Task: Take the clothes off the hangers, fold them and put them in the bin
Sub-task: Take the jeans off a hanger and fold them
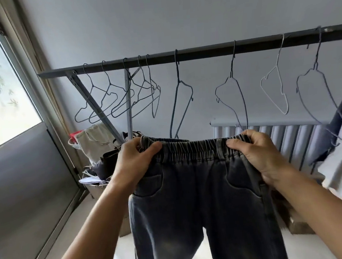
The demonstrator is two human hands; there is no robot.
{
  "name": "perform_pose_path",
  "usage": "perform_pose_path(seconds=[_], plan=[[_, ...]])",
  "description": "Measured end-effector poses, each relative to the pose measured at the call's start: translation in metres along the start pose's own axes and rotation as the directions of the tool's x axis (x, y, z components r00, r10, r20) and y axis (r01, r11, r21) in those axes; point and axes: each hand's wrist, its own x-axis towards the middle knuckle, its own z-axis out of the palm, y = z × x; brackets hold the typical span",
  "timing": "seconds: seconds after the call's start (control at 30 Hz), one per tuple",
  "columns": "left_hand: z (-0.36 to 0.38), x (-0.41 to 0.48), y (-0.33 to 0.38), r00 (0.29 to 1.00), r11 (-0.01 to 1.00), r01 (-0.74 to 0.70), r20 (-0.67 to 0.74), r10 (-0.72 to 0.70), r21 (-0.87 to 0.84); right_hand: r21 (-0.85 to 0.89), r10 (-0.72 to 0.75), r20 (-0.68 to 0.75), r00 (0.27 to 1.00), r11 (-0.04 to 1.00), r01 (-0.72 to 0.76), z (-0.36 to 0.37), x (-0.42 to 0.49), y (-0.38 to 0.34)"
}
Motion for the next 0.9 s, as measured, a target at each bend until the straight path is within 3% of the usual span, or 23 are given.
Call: perform_pose_path(seconds=[0.17,0.37,0.47,0.63,0.77,0.9], plan=[[0.021,-0.023,0.012,0.969,0.984,-0.055,-0.227,0.093,0.168,-0.202,-0.189,-0.116,0.975,0.966,0.164,0.026,-0.015,-0.008],[0.05,-0.052,0.035,0.955,0.97,-0.204,-0.192,0.227,0.13,-0.309,-0.332,-0.12,0.936,0.908,0.282,0.062,-0.03,-0.017],[0.058,-0.056,0.04,0.947,0.955,-0.289,-0.122,0.296,0.069,-0.208,-0.336,-0.12,0.934,0.929,0.307,0.074,-0.035,-0.02],[0.051,-0.063,0.046,0.949,0.942,-0.313,-0.007,0.315,-0.118,0.169,-0.21,-0.009,0.978,0.963,0.209,0.08,-0.045,-0.027],[0.041,-0.057,0.039,0.935,0.931,-0.301,0.129,0.331,-0.205,0.099,-0.2,0.032,0.979,0.976,0.196,0.083,-0.045,-0.023],[0.023,-0.039,0.019,0.961,0.952,-0.27,-0.097,0.258,-0.142,0.2,-0.114,0.004,0.993,0.973,0.111,0.079,-0.032,-0.027]])
